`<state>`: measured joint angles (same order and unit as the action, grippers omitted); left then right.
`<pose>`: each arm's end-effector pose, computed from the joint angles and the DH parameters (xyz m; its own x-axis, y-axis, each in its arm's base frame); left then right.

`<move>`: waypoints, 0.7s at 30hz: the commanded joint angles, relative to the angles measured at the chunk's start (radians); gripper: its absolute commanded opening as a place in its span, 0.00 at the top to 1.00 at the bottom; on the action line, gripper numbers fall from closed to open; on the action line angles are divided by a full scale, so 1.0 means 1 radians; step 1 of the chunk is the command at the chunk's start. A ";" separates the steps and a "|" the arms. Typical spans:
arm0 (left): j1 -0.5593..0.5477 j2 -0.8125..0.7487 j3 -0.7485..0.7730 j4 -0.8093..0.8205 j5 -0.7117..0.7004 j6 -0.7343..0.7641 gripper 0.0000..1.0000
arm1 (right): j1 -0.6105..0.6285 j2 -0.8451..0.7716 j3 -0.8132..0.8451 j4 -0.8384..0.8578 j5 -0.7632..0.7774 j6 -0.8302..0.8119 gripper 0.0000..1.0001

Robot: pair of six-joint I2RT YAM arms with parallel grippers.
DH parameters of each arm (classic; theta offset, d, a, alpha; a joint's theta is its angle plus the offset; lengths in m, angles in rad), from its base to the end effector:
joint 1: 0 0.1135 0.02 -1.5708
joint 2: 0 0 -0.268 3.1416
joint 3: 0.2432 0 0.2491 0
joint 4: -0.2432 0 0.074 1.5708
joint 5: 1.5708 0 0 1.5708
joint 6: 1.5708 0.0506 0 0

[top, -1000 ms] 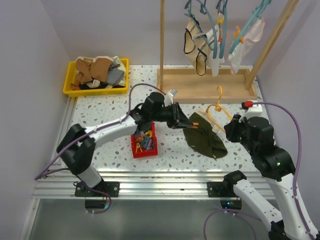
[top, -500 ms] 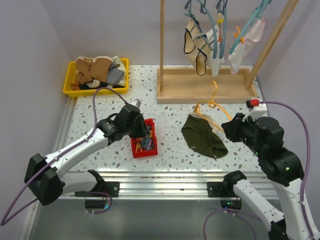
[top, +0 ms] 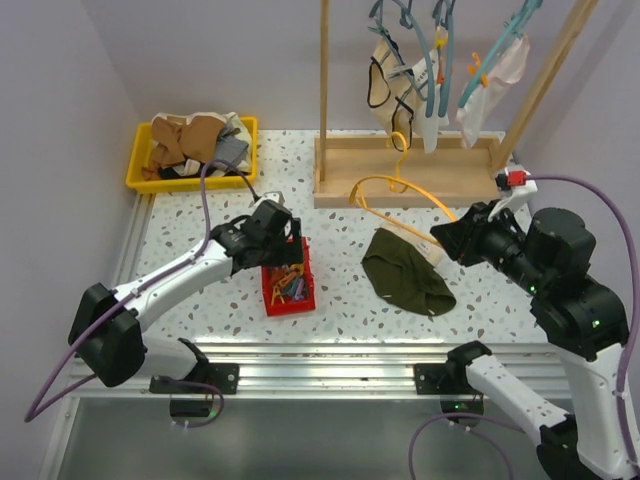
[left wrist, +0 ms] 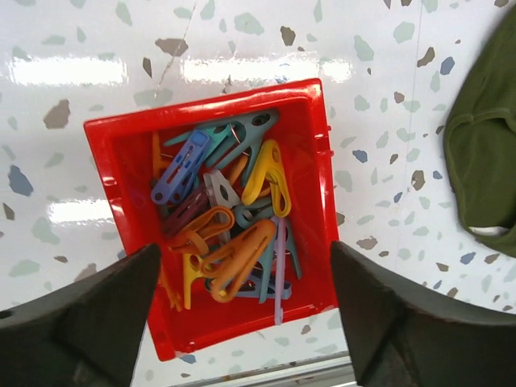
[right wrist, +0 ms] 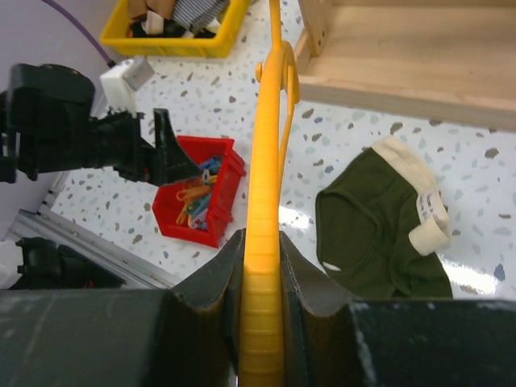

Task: Remove the underwear clipped to the hanger

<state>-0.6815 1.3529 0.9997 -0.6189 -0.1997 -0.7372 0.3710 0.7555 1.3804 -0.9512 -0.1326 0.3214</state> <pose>0.2232 -0.1682 0.2457 -0.8317 -0.1737 -0.5274 -0.0384 0.9655 -0.2575 0.0940 0.0438 0.4475 -0.4338 0.1672 -0.8853 -0.3573 0.8701 0.3394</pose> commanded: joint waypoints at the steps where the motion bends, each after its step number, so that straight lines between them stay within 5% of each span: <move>1: 0.005 0.000 0.050 -0.019 -0.060 0.016 0.06 | -0.003 0.057 0.094 0.094 -0.058 -0.041 1.00; 2: 0.005 -0.006 0.050 -0.018 -0.064 0.018 0.00 | -0.003 0.073 0.114 0.118 -0.061 -0.051 1.00; 21: 0.005 -0.169 0.172 -0.004 -0.029 0.070 0.00 | -0.001 0.674 0.627 0.584 0.160 -0.091 1.00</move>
<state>-0.6811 1.2053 1.1408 -0.6300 -0.2241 -0.6937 0.3706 1.3834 1.9022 -0.5297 -0.0242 0.2474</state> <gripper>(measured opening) 0.997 0.199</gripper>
